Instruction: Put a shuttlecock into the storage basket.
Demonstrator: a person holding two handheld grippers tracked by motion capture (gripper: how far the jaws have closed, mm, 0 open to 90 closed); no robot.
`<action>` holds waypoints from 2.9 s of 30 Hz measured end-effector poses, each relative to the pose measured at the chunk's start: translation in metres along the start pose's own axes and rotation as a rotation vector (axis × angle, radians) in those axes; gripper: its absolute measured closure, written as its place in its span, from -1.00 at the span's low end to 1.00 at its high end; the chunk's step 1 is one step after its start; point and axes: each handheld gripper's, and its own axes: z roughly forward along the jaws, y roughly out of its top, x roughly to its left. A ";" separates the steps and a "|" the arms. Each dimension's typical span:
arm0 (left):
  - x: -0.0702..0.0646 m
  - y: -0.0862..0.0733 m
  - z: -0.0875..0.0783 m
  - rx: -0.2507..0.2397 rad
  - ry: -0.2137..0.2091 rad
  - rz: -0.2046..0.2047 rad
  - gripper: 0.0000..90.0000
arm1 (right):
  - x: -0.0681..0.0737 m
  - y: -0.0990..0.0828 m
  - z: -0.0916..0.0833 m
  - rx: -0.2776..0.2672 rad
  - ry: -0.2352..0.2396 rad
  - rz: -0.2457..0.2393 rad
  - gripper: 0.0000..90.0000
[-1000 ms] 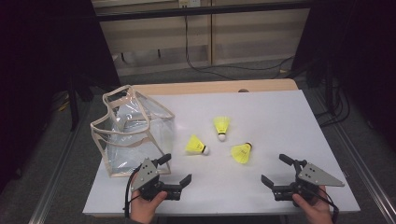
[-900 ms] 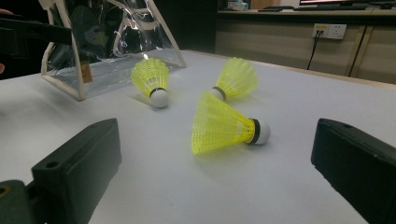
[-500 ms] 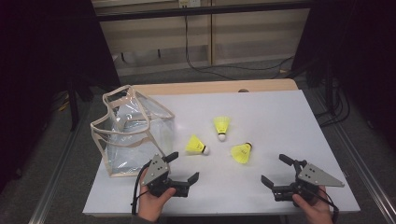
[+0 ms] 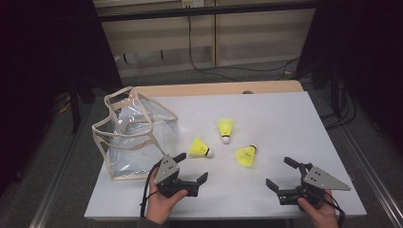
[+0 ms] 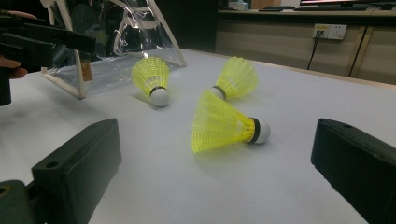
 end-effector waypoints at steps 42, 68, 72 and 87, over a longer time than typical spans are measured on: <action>-0.005 0.000 0.055 0.100 0.251 -0.039 -0.90 | 0.001 0.000 0.000 -0.004 0.006 -0.002 -0.96; 0.011 -0.001 0.080 0.147 0.346 -0.084 -0.91 | 0.001 0.000 0.000 -0.002 0.011 -0.004 -0.96; 0.012 0.000 0.082 0.153 0.326 -0.087 -0.89 | 0.002 0.000 0.001 -0.002 0.014 -0.004 -0.96; 0.012 -0.001 0.080 0.220 0.234 -0.095 -0.90 | 0.001 0.001 -0.001 -0.005 0.013 -0.010 -0.96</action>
